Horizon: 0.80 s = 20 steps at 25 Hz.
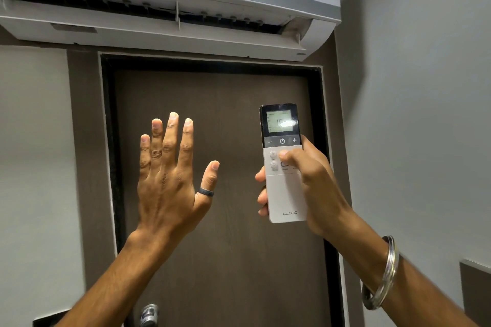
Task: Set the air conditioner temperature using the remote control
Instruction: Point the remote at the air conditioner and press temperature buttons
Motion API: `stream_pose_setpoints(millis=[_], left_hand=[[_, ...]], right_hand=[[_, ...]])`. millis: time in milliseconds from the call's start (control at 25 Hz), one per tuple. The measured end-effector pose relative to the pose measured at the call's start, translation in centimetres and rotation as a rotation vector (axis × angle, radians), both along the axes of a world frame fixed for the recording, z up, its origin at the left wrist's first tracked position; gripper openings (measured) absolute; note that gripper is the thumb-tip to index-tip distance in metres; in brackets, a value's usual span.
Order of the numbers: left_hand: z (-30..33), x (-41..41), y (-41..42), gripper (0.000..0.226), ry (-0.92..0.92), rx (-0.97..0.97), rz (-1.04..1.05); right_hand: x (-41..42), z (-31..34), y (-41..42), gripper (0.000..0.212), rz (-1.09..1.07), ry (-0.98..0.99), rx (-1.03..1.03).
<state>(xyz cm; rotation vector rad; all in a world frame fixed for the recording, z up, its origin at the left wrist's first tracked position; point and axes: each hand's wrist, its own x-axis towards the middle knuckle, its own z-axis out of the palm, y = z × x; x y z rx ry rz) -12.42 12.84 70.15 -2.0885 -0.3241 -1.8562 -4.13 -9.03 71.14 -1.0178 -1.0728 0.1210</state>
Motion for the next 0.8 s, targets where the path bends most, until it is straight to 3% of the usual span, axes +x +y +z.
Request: stream_pose_setpoints(millis=[240,800], left_hand=[[-0.3,0.2,0.1,0.081,0.028,-0.017,0.004],[-0.5,1.1,0.4,0.081,0.054,-0.026,-0.001]], right_hand=[[0.5,-0.3,0.0,0.023,-0.021,-0.032,-0.003],[1.0,-0.6,0.1,0.027,-0.088,-0.030,-0.013]])
